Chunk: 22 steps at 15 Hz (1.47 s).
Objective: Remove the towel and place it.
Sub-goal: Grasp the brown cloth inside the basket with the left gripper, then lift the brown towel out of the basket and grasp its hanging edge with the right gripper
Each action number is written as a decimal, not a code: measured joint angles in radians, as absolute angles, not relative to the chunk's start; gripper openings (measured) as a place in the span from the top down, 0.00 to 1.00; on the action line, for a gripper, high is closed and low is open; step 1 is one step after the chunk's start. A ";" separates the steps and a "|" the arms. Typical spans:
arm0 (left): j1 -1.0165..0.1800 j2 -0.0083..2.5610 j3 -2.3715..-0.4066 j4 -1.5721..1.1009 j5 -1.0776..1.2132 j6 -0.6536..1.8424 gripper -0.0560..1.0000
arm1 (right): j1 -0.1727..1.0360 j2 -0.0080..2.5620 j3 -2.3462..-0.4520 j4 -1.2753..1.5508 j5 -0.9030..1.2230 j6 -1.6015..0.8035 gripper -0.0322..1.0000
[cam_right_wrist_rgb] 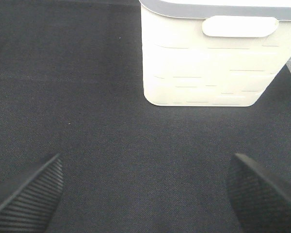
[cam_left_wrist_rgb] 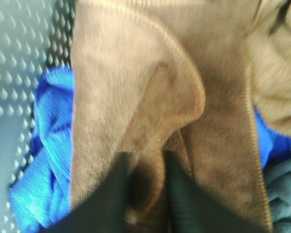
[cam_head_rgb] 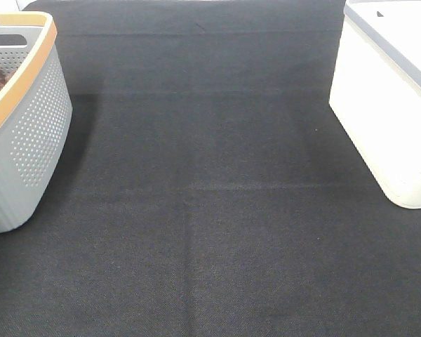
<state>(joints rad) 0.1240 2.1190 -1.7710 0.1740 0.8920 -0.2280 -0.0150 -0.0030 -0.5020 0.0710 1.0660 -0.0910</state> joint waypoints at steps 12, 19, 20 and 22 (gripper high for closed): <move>0.124 1.990 -1.917 0.113 1.111 -0.138 0.95 | -0.015 -0.003 -0.502 0.071 1.066 -0.091 0.14; 0.124 1.753 -1.944 -0.265 1.065 0.039 0.95 | -0.015 -0.003 -0.502 0.071 1.066 -0.091 0.14; 0.124 1.706 -1.944 -0.310 1.041 0.060 0.95 | -0.015 -0.003 -0.502 0.071 1.066 -0.091 0.14; 0.124 1.654 -1.944 -0.386 0.996 0.067 0.95 | -0.015 -0.003 -0.502 0.071 1.066 -0.091 0.14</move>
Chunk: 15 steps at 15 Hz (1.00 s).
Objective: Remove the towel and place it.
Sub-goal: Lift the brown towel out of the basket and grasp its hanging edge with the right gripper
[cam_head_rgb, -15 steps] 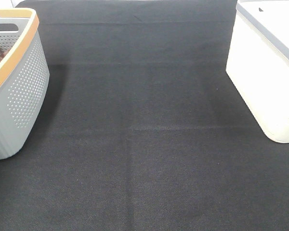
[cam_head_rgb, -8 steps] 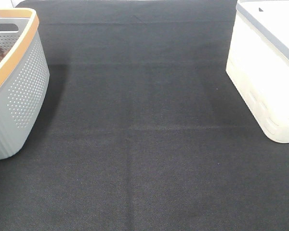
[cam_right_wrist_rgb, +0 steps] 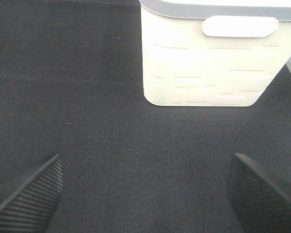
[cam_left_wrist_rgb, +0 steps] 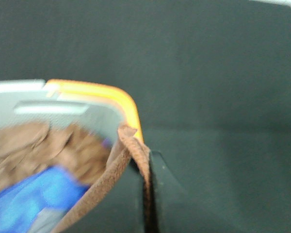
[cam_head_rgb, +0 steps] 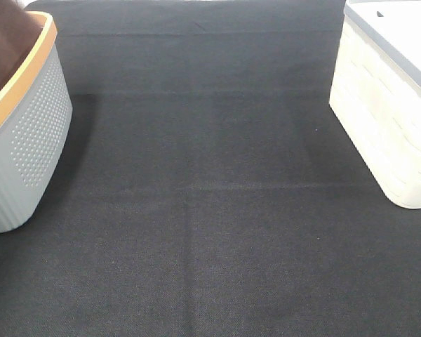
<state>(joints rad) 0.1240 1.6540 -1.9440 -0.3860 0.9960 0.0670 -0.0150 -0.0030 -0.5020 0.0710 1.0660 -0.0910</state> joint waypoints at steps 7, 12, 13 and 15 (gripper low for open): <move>0.124 1.584 -1.945 -0.813 0.939 0.210 0.95 | -0.015 -0.003 -0.502 0.100 1.066 -0.091 0.14; 0.097 1.585 -1.945 -1.066 0.931 0.309 0.95 | -0.015 0.087 -0.502 0.235 1.047 -0.099 0.14; 0.067 1.585 -1.945 -1.065 0.917 0.320 0.95 | -0.015 0.139 -0.502 0.258 1.041 -0.110 0.15; -0.016 1.587 -1.945 -1.034 0.883 0.333 0.95 | -0.015 0.235 -0.511 0.325 1.015 -0.159 0.15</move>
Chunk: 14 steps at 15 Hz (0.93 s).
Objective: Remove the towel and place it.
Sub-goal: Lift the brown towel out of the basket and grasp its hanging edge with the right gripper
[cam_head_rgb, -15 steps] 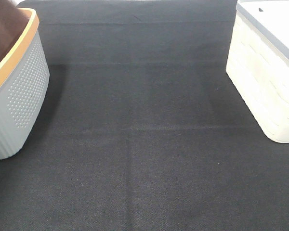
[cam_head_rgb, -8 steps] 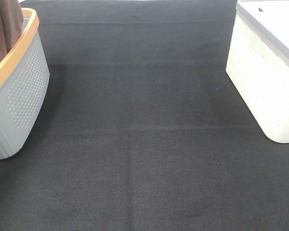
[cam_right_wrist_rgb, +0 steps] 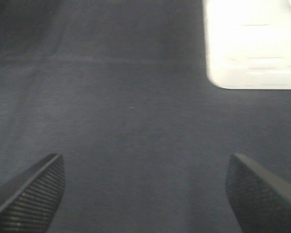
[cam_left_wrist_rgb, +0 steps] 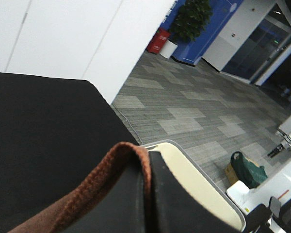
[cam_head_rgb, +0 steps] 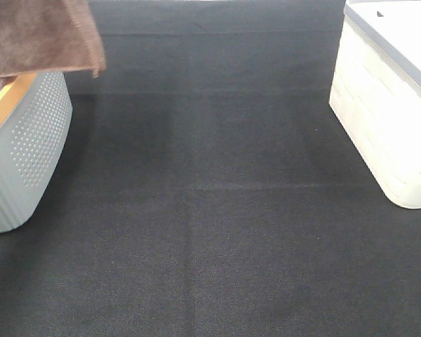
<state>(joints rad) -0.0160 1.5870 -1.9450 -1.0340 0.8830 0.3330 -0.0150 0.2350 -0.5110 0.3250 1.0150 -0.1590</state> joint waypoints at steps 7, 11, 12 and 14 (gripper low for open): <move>-0.288 1.660 -1.945 -0.878 0.781 0.338 0.95 | 0.070 0.509 -0.584 0.620 0.883 -0.486 0.18; -0.387 1.750 -1.945 -0.852 0.732 0.338 0.95 | 0.205 0.748 -0.689 0.618 0.819 -0.662 0.20; -0.410 1.767 -1.945 -0.847 0.701 0.338 0.95 | 0.242 0.801 -0.714 0.612 0.796 -0.696 0.20; -0.459 1.793 -1.945 -0.844 0.648 0.338 0.95 | 0.326 0.888 -0.755 0.553 0.742 -0.718 0.21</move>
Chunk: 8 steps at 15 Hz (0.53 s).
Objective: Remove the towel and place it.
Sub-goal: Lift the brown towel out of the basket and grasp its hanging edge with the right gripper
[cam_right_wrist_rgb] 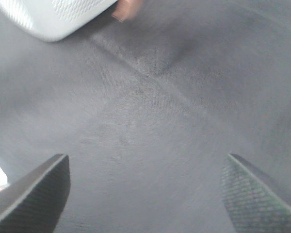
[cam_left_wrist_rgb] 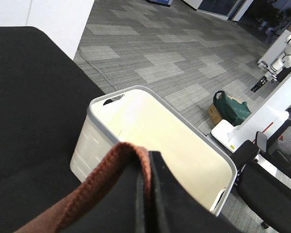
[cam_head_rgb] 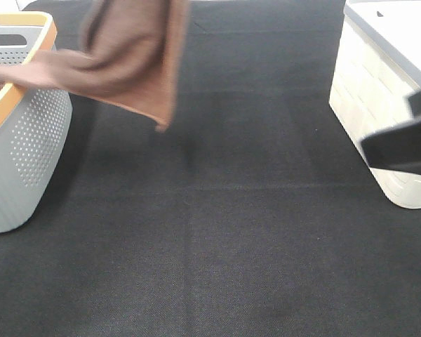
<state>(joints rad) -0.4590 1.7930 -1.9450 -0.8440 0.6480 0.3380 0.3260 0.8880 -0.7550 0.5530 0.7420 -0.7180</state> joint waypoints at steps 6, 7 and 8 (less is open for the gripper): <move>-0.534 1.812 -1.945 -0.786 0.524 0.338 0.95 | 0.567 1.113 -0.783 0.091 0.444 -0.381 0.23; -0.534 1.812 -1.945 -0.783 0.524 0.338 0.95 | 0.568 1.140 -0.783 0.021 0.405 -0.283 0.23; -0.534 1.812 -1.945 -0.783 0.523 0.338 0.95 | 0.568 1.170 -0.783 -0.073 0.354 -0.134 0.23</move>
<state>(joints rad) -0.5340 1.8120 -1.9450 -0.7830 0.5230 0.3380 0.5680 1.1700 -0.7830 -0.0730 0.3540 -0.1340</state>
